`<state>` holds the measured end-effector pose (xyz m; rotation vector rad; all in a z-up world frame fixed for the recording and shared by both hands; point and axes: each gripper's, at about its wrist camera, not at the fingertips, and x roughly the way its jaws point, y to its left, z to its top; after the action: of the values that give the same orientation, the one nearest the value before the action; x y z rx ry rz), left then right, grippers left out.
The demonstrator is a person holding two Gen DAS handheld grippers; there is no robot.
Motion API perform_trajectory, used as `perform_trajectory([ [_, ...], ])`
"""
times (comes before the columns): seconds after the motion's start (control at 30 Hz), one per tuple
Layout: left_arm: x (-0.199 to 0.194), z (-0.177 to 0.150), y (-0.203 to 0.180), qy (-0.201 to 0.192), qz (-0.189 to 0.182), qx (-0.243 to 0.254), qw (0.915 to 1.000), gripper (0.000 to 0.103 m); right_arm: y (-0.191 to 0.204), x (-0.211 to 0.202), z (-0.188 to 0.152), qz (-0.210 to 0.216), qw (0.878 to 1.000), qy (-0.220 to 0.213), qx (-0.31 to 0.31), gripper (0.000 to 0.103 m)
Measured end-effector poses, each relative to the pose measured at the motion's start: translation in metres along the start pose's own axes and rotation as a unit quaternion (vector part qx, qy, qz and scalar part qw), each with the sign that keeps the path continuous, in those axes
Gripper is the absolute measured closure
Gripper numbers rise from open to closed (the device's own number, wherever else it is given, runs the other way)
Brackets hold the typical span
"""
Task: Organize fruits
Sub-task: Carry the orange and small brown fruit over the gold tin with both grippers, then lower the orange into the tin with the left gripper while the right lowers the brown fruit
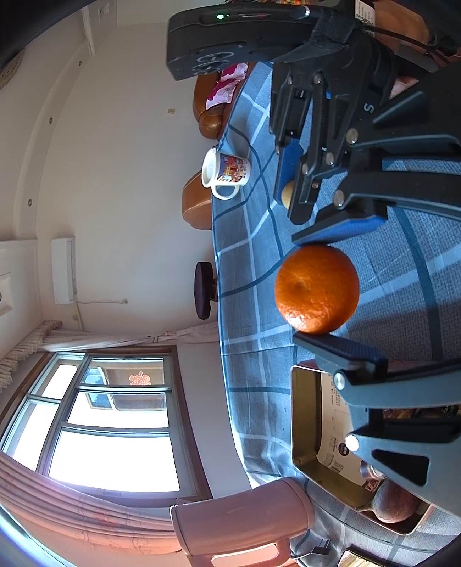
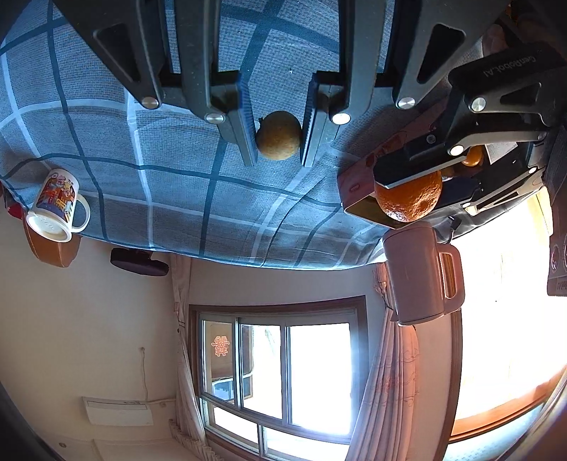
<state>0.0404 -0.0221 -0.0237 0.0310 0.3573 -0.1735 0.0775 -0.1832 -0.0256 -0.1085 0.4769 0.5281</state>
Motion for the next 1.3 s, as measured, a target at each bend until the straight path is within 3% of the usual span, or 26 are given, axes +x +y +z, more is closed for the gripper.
perform_trajectory([
  [1.3,-0.030,-0.001,0.064,-0.002,0.055,-0.050,0.9972,0.053,0.071,0.010,0.027,0.056,0.996,-0.004,-0.062,0.076],
])
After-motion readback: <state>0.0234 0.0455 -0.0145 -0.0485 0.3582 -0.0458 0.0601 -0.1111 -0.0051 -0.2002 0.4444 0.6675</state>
